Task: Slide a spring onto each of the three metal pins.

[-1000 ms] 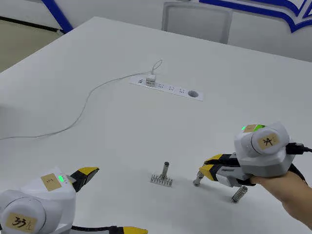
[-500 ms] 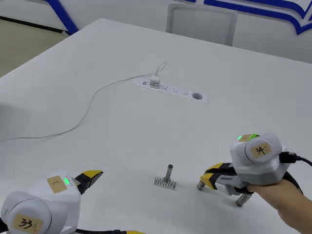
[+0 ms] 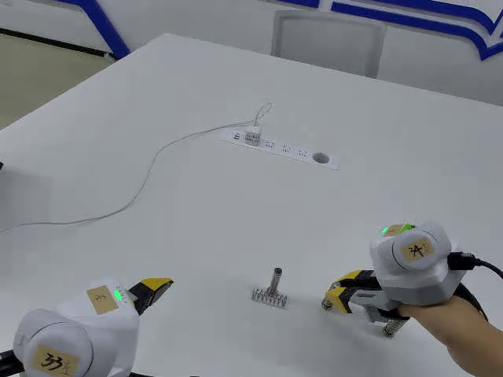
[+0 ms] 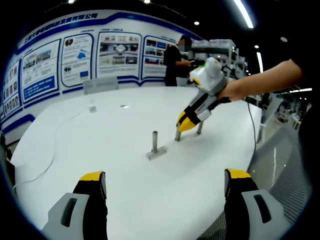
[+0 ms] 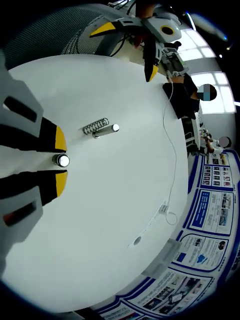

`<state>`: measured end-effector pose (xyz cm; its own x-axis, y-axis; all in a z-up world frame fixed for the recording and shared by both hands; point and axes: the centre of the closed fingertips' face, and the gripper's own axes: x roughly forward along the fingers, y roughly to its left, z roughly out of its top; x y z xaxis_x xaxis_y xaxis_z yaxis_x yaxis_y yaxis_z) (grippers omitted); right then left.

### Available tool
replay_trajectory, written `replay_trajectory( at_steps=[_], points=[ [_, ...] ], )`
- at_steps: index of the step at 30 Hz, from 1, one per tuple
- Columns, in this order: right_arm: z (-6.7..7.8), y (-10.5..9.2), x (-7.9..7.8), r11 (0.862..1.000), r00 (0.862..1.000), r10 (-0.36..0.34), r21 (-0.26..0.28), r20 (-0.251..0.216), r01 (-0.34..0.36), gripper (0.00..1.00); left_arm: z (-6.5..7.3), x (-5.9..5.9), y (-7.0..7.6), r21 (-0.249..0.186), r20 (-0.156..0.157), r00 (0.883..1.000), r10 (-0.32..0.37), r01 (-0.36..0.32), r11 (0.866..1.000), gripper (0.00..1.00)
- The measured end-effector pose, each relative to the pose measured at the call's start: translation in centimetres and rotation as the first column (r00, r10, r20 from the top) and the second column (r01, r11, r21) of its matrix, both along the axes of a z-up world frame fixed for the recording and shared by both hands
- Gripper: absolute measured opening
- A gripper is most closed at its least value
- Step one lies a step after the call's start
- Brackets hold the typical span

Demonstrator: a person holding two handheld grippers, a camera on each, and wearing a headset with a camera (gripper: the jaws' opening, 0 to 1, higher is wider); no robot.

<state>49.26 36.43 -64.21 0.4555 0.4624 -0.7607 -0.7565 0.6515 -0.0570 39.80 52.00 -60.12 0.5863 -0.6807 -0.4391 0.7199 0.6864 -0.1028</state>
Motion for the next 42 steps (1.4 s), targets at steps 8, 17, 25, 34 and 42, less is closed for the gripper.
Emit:
replay_trajectory(
  at_steps=[8,17,25,34,42],
  points=[
    [2.4,0.6,0.2,0.999,0.997,-0.006,0.047,0.070,0.003,0.18,0.1,0.0,-0.1,-0.001,0.004,1.000,-0.002,0.002,1.000,1.00],
    [2.5,4.1,-1.3,0.990,0.989,0.122,0.056,0.082,-0.127,0.19,0.0,0.0,-0.1,0.010,0.010,1.000,-0.004,0.004,1.000,1.00],
    [1.3,5.7,-1.5,0.986,0.986,0.158,0.044,0.059,-0.161,0.18,0.1,0.1,0.1,0.009,0.013,1.000,0.002,-0.002,1.000,1.00],
    [-0.8,7.1,-1.7,0.969,0.969,0.245,-0.018,0.016,-0.245,0.18,0.1,0.2,0.3,0.005,0.014,1.000,0.014,-0.014,1.000,0.99],
    [-2.5,7.5,-1.0,0.956,0.958,0.285,-0.060,-0.030,-0.286,0.18,-0.1,0.3,0.3,0.004,0.006,1.000,0.018,-0.018,1.000,0.99]
  ],
)
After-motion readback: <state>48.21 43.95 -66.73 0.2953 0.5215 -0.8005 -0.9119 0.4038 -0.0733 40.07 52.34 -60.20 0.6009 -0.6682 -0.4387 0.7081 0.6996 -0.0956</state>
